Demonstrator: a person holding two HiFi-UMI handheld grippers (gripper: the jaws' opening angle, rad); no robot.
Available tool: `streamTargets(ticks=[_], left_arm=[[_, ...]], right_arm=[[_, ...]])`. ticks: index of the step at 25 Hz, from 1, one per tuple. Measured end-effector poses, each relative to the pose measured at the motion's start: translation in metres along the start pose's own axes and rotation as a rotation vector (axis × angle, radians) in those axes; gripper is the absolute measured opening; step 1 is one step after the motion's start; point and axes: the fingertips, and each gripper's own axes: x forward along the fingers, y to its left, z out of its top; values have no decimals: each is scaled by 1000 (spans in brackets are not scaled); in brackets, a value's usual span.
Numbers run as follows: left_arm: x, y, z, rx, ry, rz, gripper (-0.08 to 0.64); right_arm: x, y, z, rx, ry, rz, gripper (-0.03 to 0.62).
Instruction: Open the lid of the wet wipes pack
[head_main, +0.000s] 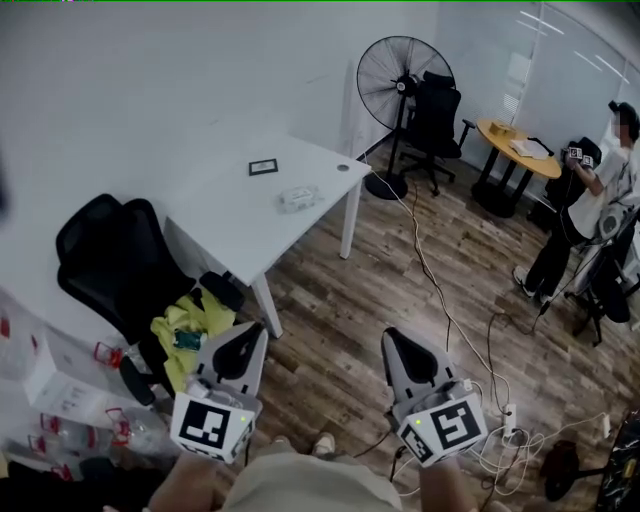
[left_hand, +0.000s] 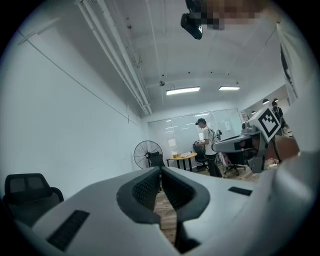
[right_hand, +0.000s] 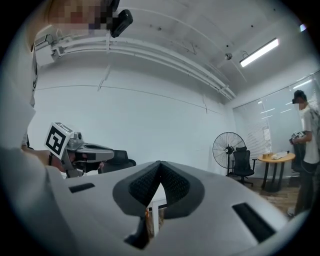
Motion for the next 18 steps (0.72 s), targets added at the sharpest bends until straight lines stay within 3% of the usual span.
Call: streamTargets(ticks=[8,11,18], left_arm=[[7,-14,-11,4,21,5,31],[14,-13,-15,-7,24,16,31],[41,5,-23,-7,29,36,31]], right_arm=[[-7,-12,-5,40,-44,-17,32],[-8,-18,-10,55,-44,-6,138],[14,-29,-31,49,18,18,157]])
